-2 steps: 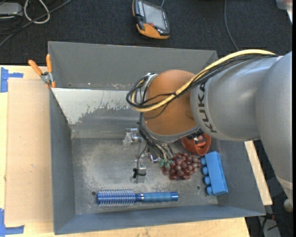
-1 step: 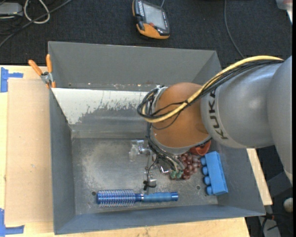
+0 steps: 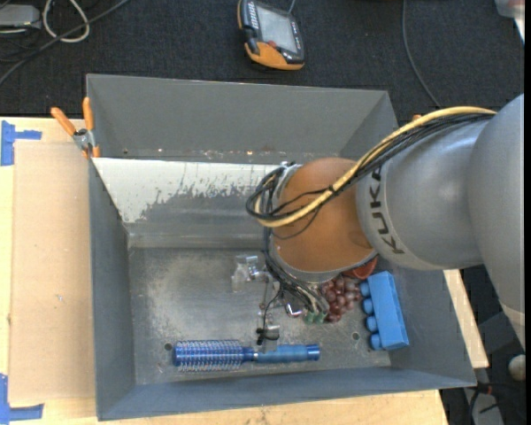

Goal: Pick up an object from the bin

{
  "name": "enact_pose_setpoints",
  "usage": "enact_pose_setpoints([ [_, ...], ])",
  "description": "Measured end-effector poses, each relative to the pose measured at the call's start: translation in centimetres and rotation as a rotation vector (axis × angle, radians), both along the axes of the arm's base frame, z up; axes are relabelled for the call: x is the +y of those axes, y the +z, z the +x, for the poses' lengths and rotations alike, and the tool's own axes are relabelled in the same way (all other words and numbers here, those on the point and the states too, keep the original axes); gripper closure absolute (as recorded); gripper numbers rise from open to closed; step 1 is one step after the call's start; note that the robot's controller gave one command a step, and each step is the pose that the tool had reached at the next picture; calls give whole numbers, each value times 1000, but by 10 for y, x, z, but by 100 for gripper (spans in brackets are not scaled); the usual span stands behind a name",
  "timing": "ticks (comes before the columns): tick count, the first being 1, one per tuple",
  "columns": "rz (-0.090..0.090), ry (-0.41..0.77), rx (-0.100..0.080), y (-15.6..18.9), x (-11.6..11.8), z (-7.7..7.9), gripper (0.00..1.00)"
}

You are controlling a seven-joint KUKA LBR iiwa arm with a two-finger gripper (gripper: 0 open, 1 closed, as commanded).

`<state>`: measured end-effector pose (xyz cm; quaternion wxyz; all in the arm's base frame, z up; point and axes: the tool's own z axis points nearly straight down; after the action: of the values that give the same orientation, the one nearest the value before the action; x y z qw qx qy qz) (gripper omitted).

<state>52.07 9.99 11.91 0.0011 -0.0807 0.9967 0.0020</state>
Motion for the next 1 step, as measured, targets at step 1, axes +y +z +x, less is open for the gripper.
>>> enact_pose_setpoints([
  [1, 3, 91, 1, -49, 68, -14, 0],
])
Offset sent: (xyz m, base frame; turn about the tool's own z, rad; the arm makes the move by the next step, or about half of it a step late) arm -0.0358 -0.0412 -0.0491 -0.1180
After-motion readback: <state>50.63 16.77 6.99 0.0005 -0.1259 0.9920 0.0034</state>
